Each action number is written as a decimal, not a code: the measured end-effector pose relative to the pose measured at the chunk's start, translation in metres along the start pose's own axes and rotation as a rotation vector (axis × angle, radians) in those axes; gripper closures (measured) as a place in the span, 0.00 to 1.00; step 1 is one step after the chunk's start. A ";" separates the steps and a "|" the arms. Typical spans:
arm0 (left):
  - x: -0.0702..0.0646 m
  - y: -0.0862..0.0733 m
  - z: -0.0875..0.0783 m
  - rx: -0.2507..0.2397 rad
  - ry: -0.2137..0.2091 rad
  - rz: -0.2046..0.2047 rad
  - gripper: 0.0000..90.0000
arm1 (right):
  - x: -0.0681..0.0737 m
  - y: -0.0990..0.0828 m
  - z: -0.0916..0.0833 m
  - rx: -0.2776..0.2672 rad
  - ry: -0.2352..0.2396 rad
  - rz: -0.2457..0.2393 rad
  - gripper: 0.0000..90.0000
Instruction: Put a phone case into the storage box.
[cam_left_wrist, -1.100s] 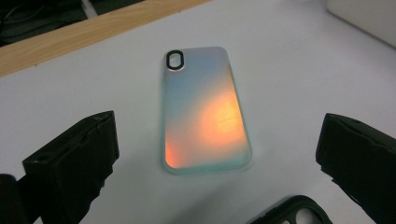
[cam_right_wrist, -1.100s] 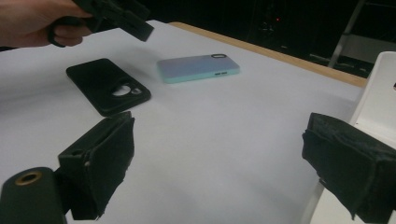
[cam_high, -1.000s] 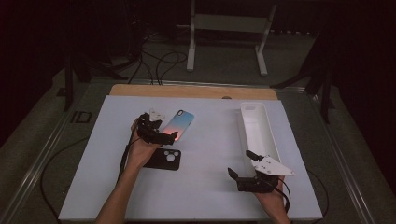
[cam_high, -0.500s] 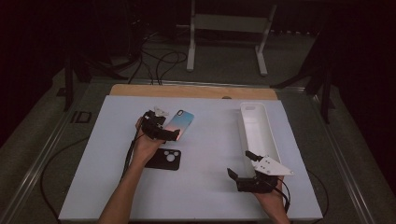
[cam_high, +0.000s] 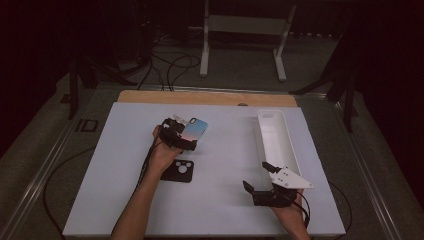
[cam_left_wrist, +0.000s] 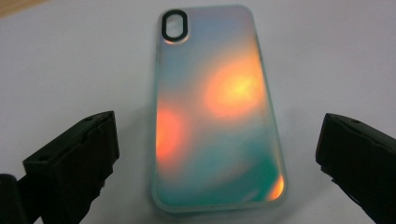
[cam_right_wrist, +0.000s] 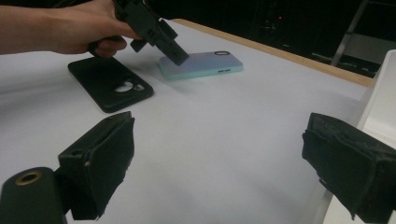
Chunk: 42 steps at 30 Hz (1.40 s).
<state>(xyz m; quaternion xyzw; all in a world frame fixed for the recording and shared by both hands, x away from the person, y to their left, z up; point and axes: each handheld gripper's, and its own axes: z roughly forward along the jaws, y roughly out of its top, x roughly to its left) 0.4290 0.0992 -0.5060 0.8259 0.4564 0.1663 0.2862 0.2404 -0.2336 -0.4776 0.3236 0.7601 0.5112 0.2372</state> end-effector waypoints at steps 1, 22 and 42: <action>0.001 0.000 0.001 0.005 -0.001 0.000 0.00 | 0.000 0.000 0.000 -0.002 0.002 0.001 0.10; 0.004 -0.006 0.016 0.101 -0.023 -0.017 0.06 | 0.001 -0.001 0.001 0.004 0.000 -0.006 0.10; 0.007 -0.002 0.015 0.113 -0.024 -0.025 0.19 | 0.005 0.000 0.004 0.013 0.009 -0.017 0.10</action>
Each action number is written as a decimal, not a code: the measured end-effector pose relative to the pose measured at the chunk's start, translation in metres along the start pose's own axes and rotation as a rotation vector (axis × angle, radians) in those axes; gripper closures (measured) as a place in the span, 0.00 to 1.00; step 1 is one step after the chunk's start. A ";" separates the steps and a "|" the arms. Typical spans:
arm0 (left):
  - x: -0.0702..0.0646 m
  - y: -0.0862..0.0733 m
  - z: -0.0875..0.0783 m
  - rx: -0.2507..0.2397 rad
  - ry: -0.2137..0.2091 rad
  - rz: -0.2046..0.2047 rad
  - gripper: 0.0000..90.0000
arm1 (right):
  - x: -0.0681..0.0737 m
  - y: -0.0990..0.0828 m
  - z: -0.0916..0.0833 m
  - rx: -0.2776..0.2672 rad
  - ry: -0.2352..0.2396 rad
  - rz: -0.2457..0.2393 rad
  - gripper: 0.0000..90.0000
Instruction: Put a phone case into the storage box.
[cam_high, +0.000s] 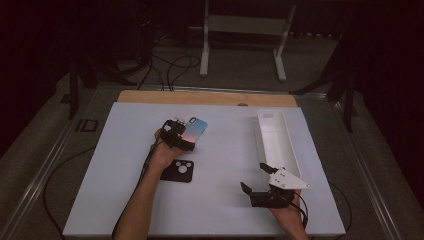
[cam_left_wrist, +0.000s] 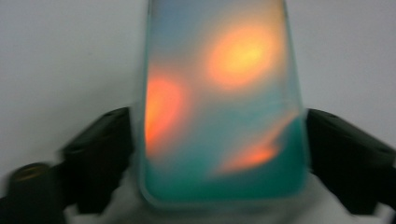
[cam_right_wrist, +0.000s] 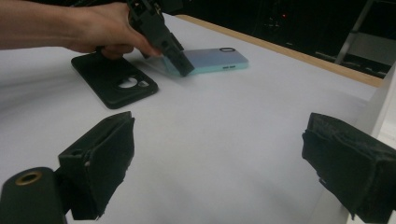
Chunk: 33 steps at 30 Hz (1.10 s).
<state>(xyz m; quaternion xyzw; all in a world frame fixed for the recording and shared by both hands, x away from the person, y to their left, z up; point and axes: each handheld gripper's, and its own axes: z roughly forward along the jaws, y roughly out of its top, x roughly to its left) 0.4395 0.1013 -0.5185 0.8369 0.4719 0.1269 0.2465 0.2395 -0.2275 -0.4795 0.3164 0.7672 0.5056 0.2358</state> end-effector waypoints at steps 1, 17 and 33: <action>0.000 0.000 0.000 -0.002 0.002 -0.001 0.19 | 0.000 0.000 0.000 0.000 0.000 0.000 0.10; -0.002 -0.002 -0.017 -0.082 -0.008 0.001 0.19 | -0.001 0.000 -0.001 -0.007 0.004 0.011 0.10; -0.008 -0.017 -0.084 -0.303 0.006 0.055 0.19 | -0.005 0.010 -0.003 -0.033 0.019 0.050 0.10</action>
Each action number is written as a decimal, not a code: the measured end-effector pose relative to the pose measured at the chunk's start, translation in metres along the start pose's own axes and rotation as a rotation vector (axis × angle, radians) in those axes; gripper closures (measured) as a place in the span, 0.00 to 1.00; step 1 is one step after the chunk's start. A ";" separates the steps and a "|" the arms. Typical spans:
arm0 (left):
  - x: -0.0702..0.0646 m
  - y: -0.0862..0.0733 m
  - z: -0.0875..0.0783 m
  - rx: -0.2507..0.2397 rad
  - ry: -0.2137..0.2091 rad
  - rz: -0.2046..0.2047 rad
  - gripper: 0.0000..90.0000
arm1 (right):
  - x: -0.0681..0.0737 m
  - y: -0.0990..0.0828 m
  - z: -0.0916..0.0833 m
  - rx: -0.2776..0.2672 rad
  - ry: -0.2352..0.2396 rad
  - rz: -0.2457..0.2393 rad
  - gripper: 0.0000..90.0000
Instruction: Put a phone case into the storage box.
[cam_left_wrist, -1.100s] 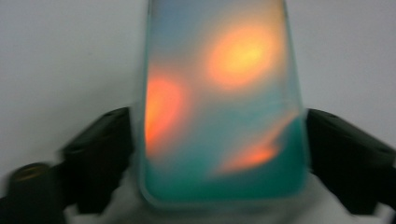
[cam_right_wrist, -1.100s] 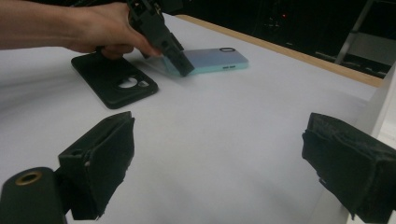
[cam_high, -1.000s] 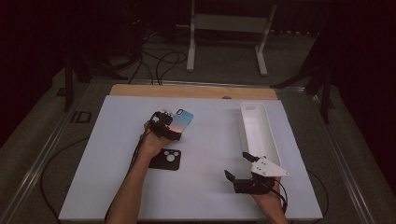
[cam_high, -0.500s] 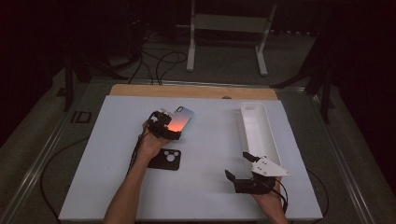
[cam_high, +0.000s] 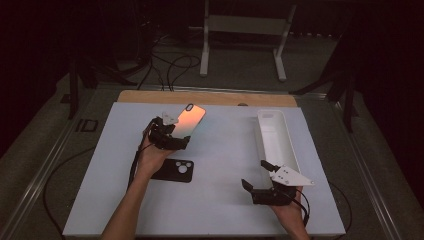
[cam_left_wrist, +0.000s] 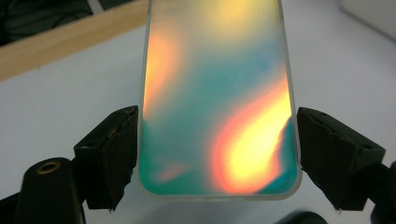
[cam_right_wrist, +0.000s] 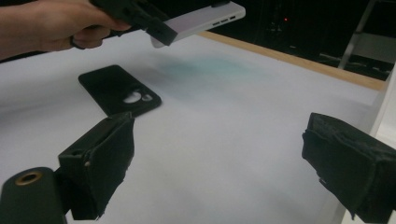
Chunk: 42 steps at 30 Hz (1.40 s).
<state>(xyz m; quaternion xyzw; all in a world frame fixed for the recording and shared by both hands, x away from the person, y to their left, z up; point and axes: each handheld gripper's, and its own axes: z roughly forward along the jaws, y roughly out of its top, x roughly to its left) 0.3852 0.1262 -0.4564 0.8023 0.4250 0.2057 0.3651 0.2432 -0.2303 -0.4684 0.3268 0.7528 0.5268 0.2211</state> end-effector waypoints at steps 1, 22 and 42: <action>-0.001 -0.001 -0.004 -0.010 0.001 0.011 0.19 | 0.000 0.002 0.000 -0.001 0.002 0.002 0.10; -0.038 -0.019 -0.069 -0.208 -0.007 0.127 0.19 | -0.005 0.059 0.030 -0.012 0.102 0.059 0.10; -0.069 -0.026 -0.082 -0.288 -0.083 0.220 0.19 | 0.004 0.094 0.068 0.006 0.213 0.104 0.10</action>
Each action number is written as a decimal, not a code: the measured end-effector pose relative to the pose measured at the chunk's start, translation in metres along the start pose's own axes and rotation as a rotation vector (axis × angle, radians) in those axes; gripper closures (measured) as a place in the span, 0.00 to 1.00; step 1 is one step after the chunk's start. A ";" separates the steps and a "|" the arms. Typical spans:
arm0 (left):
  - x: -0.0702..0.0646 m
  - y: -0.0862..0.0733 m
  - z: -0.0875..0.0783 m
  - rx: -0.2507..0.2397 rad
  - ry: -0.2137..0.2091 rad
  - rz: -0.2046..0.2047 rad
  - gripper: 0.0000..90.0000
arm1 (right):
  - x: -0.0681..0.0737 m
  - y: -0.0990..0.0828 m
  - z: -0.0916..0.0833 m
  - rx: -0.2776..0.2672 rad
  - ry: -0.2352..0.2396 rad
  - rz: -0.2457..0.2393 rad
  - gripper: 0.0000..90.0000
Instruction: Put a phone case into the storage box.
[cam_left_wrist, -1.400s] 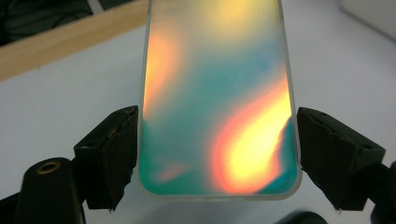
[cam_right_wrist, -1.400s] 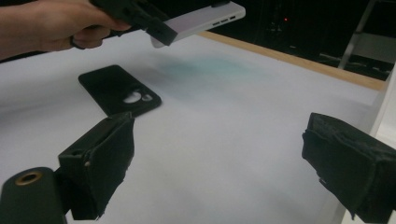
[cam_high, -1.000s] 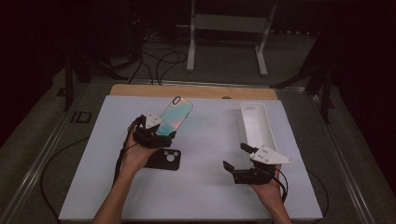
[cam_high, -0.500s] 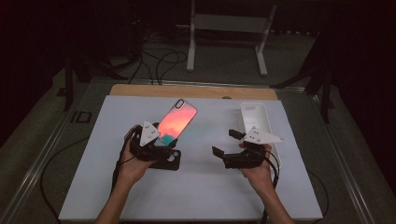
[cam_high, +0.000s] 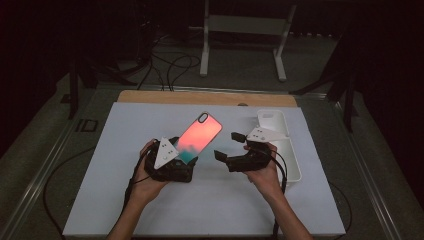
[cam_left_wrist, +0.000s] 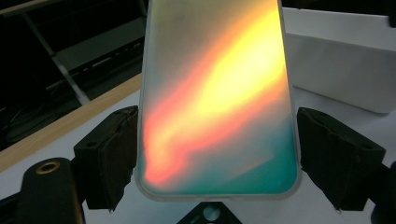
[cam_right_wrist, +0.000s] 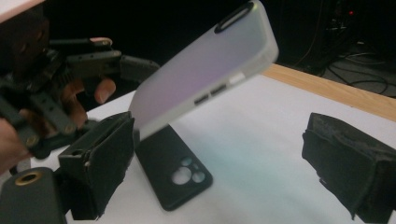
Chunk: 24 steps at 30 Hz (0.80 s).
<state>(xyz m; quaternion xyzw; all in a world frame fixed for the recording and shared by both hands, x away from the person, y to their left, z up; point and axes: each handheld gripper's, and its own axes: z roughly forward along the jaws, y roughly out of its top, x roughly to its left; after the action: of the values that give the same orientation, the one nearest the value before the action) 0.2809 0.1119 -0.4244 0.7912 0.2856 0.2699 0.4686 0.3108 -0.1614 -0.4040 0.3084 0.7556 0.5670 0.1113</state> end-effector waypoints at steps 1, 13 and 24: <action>-0.001 0.000 0.000 -0.002 -0.005 0.004 0.19 | 0.000 0.001 0.001 0.003 0.004 0.001 0.10; -0.014 0.003 -0.001 -0.036 -0.053 0.029 0.19 | 0.002 0.009 0.016 0.028 0.057 0.054 0.20; -0.020 0.002 0.004 -0.014 -0.041 0.056 0.19 | 0.003 0.015 0.022 0.039 0.111 0.167 0.76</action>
<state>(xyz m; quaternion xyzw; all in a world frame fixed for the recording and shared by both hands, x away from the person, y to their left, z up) 0.2701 0.0943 -0.4278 0.8010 0.2517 0.2686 0.4722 0.3245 -0.1399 -0.3968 0.3404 0.7433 0.5757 0.0158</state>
